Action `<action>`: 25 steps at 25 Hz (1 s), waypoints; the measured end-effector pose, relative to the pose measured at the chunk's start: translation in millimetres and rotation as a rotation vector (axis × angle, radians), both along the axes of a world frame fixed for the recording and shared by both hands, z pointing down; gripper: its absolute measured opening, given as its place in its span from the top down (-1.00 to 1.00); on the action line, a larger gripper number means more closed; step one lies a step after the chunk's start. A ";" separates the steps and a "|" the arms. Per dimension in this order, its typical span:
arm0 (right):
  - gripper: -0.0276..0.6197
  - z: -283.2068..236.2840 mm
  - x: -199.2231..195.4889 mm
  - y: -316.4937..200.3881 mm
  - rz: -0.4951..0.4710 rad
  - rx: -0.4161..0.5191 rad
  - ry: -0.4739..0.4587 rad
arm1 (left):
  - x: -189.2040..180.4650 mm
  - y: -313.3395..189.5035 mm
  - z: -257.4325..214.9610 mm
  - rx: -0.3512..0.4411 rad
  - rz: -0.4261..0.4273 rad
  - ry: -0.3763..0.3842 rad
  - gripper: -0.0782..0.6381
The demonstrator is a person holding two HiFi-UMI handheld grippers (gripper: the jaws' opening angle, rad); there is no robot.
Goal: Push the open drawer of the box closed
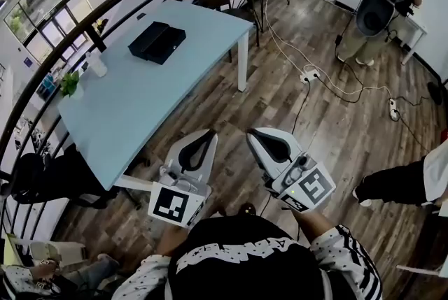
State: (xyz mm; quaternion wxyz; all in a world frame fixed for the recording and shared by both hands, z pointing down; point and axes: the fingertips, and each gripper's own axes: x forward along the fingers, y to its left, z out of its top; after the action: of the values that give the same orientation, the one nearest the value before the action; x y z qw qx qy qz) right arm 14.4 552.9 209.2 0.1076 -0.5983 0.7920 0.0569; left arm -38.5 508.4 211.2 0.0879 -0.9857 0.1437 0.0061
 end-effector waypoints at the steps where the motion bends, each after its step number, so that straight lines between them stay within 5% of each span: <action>1: 0.91 0.8 7.2 5.1 0.015 -0.005 0.000 | 7.7 3.9 0.0 -0.001 0.013 -0.003 0.78; 12: 0.91 8.8 56.4 48.4 0.056 -0.013 -0.003 | 68.6 45.5 6.7 -0.043 0.080 -0.033 0.78; 25: 0.91 28.3 1.8 2.4 -0.221 -0.011 -0.031 | -9.4 8.1 15.6 -0.047 -0.224 -0.039 0.78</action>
State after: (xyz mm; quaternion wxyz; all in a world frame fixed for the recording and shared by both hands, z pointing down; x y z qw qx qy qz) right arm 16.3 555.2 237.5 0.1219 -0.5089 0.8516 0.0310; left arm -47.9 516.5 226.8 0.0678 -0.9651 0.2515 -0.0261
